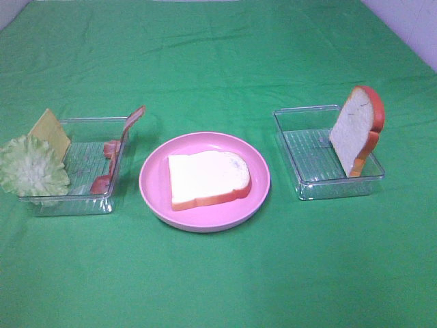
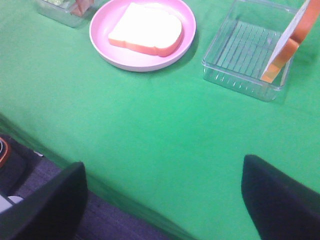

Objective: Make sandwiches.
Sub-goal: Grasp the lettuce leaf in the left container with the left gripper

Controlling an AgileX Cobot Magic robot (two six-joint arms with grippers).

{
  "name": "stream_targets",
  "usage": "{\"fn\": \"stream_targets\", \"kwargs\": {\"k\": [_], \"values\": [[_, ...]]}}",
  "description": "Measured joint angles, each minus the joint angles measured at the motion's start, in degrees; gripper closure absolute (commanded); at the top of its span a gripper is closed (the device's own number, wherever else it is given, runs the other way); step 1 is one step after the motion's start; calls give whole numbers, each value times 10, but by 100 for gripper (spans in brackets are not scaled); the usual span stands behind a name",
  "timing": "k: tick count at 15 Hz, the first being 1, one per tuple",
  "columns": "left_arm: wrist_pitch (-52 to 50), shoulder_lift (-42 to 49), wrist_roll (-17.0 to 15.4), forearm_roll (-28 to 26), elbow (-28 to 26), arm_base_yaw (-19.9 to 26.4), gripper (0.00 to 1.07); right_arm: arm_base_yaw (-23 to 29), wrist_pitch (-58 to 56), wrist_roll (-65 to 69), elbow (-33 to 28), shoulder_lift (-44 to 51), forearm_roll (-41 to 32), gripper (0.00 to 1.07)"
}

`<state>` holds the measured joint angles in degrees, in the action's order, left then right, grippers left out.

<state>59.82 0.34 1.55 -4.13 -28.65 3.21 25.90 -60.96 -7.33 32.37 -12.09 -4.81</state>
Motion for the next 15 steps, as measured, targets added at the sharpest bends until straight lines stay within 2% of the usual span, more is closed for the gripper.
{"fn": "stream_targets", "kwargs": {"k": [2, 5, 9, 10, 13, 15], "values": [[-36, 0, 0, -1, -17, 0, 30, 0, -2, -11, -32, 57, 0, 31], [-57, -26, 0, -2, -18, 0, 30, 0, -2, -20, -33, 65, 0, 31], [-104, -157, -1, -26, -33, 0, 30, 0, -2, -21, -34, 68, 0, 31], [-119, -263, -2, -44, -56, 0, 30, 0, -2, -21, -34, 69, -1, 31], [-113, -438, -2, -54, -105, 0, 30, 0, -2, -21, -34, 101, -1, 31], [-101, -513, -2, -54, -143, 0, 30, 0, -2, -21, -34, 116, -1, 31]]}}
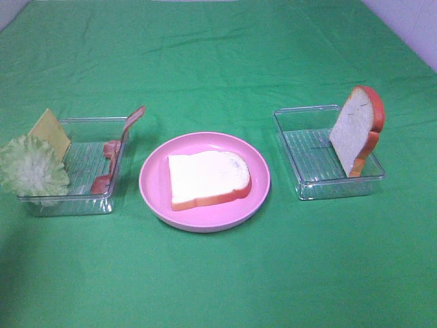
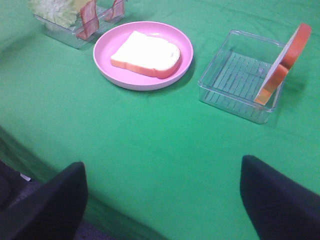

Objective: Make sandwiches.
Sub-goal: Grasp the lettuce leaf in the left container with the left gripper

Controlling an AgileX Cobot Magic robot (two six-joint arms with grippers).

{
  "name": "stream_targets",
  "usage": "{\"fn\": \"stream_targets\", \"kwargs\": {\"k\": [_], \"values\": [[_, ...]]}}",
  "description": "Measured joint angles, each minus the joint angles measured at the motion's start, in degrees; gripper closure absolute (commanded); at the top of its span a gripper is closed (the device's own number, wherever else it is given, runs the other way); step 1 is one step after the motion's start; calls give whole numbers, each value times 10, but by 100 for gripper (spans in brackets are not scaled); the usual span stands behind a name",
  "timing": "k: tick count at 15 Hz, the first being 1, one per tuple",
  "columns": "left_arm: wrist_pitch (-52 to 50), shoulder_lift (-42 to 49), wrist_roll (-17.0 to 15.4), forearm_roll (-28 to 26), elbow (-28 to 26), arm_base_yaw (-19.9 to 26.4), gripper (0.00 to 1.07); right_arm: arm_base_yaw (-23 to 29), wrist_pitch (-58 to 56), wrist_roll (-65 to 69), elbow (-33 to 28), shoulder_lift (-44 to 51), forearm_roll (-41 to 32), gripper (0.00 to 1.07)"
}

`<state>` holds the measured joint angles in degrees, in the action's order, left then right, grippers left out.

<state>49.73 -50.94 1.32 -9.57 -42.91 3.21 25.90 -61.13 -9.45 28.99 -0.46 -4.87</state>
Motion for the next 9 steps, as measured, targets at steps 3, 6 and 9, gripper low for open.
{"fn": "stream_targets", "kwargs": {"k": [3, 6, 9], "values": [[54, -161, 0, 5, -97, 0, 30, 0, 0, 0, 0, 7, 0, 31], [99, -266, 0, 18, -169, 0, 30, 0, 0, 0, 0, 7, 0, 31], [99, -342, -1, 55, -209, 0, 30, 0, 0, 0, 0, 7, 0, 31]]}}
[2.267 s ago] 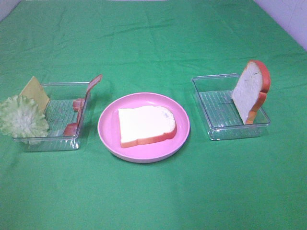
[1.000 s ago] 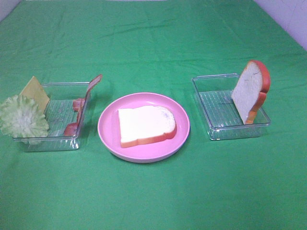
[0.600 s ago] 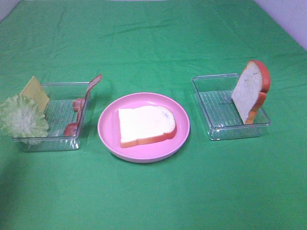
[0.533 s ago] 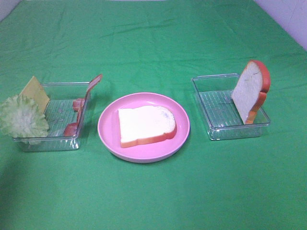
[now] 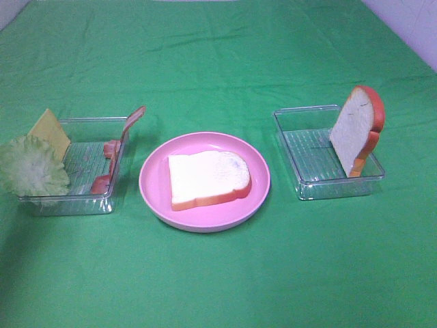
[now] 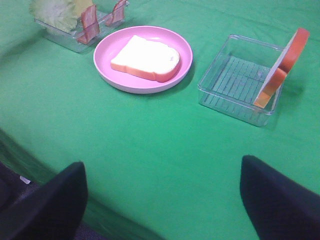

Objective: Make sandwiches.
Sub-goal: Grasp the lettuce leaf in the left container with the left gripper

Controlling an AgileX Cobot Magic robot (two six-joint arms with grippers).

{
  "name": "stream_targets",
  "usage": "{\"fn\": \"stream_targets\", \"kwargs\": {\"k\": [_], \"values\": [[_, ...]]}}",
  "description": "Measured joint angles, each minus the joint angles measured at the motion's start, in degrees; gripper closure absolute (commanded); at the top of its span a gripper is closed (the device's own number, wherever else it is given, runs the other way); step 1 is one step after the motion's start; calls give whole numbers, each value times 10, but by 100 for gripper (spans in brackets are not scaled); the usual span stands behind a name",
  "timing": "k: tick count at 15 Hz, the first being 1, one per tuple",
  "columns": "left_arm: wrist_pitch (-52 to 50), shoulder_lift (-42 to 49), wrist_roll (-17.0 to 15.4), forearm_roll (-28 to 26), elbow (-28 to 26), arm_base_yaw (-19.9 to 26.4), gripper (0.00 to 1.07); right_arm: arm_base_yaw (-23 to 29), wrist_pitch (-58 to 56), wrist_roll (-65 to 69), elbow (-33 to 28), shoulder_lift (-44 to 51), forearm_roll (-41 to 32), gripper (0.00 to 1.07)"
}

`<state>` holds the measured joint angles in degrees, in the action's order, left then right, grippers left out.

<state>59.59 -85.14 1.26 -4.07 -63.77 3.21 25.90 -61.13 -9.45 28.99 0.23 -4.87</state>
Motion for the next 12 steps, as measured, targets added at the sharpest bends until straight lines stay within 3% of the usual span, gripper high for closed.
{"fn": "stream_targets", "kwargs": {"k": [3, 7, 12], "values": [[-60, -59, 0, -3, -9, 0, 30, 0, 0, 0, 0, 0, 0, 31], [-134, -130, 0, -66, -9, 0, 30, 0, 0, 0, 0, 0, 0, 31], [-146, -175, 1, -79, -9, 0, 34, 0, 0, 0, 0, 0, 0, 31]]}}
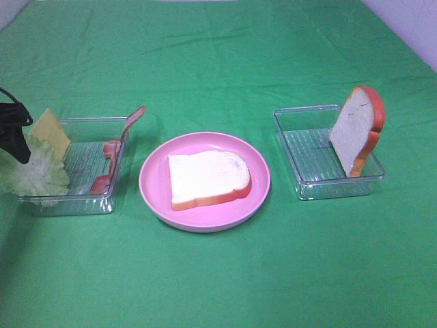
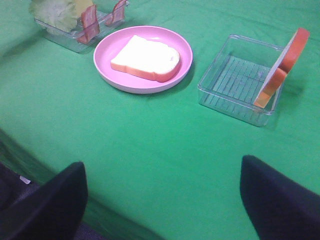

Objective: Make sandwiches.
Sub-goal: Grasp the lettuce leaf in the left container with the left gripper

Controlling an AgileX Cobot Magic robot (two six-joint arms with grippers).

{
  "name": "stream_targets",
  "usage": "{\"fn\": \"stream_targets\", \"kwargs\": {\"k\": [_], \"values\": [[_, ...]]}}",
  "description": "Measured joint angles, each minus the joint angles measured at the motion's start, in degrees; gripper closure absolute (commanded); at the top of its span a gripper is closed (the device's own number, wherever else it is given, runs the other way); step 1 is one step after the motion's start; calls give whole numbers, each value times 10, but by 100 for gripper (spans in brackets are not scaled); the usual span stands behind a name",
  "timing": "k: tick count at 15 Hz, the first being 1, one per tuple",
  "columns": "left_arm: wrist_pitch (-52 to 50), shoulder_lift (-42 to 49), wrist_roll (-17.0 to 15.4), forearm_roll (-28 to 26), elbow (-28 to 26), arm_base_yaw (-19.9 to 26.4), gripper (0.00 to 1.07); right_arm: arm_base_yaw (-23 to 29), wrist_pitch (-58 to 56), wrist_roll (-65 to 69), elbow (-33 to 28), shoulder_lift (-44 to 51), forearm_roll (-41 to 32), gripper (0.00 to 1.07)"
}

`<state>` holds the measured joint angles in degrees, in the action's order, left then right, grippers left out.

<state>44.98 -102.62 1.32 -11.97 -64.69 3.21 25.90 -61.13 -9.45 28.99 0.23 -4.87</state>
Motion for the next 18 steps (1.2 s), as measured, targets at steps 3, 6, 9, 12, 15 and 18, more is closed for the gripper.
{"fn": "stream_targets", "kwargs": {"k": [3, 6, 9, 12, 15, 18], "values": [[-1, -14, 20, -19, 0, 0, 38, 0, 0, 0, 0, 0, 0, 31], [-1, -15, 41, -32, -2, 0, 55, 0, 0, 0, 0, 0, 0, 31], [-7, -15, 50, -45, -2, 0, 78, 0, 0, 0, 0, 0, 0, 31], [-13, -15, 60, -49, -2, 0, 95, 0, 0, 0, 0, 0, 0, 31], [-15, -15, 63, -49, -2, 0, 107, 0, 0, 0, 0, 0, 0, 31], [-17, -15, 63, -59, -2, 0, 107, 0, 0, 0, 0, 0, 0, 31]]}}
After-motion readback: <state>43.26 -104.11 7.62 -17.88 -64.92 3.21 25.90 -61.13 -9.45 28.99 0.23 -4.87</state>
